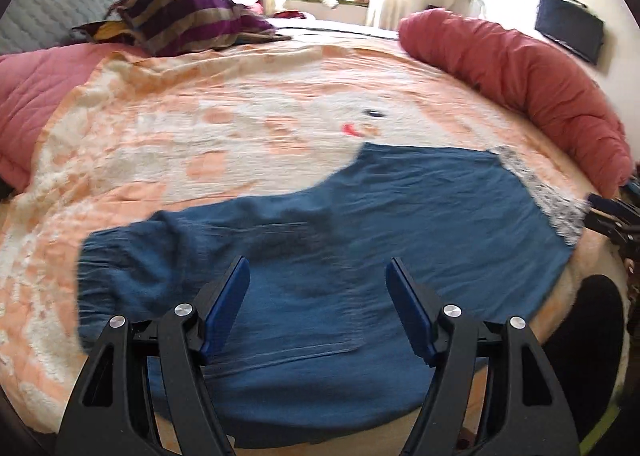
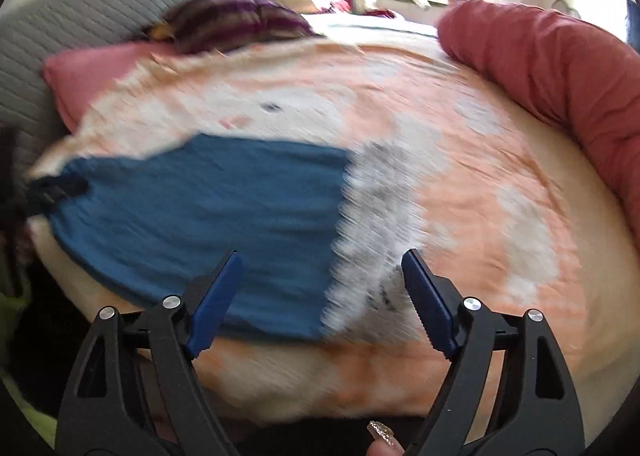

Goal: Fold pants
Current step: 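Move both tools toward the lace hem of the folded pants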

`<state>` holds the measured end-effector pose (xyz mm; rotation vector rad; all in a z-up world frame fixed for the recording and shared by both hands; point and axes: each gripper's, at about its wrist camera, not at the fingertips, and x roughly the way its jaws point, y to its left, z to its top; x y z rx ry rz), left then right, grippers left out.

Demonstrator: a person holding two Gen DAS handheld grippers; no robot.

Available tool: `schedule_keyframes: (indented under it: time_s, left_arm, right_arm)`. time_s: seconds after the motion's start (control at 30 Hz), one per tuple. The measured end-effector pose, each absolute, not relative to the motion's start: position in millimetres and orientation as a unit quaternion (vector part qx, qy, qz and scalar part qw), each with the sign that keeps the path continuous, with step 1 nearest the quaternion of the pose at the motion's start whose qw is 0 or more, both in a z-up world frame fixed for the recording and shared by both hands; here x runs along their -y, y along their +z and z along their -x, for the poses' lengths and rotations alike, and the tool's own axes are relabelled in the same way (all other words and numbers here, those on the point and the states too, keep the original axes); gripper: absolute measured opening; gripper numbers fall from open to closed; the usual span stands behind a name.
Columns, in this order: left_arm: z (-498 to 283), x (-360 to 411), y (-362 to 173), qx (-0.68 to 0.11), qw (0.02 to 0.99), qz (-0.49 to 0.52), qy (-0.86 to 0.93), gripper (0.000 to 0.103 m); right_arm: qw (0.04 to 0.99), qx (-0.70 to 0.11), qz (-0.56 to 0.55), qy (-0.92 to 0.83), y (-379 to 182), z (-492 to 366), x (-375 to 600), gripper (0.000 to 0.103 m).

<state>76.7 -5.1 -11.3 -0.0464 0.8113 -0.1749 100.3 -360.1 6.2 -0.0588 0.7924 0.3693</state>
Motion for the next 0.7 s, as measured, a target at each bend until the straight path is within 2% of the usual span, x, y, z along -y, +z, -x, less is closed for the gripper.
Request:
schedule_keyframes:
  time_s: [0.03,0.07,0.3,0.63,0.7]
  left_arm:
    - [-76.4,10.2,-14.3,-0.398,0.912,0.021,-0.094,0.081]
    - [-76.5,17.3,-18.7,-0.404,0.909,0.015,-0.101,0.085]
    - [-73.7,52.2,-50.8,-0.437,0.891,-0.059,-0.107,0.089]
    - [-72.9,41.9,-51.5,-0.438,0.89,-0.041,-0.124,0.089]
    - [-73.7,40.7,-52.1,-0.438,0.889,-0.04,-0.125,0.089]
  right_arm:
    - [0.901,-0.386,0.027,0.195,5.6,-105.0,351.9,0.076]
    - [0.897,-0.388,0.029,0.209,3.6,-107.4,342.0,0.076]
    - [0.853,-0.479,0.062,0.198,-48.3,-128.1,298.0,0.076]
    - [0.877,-0.469,-0.006,0.108,-30.8,-117.2,387.1,0.077]
    - [0.878,-0.475,0.009,0.066,-31.3,-115.3,400.6,0.077]
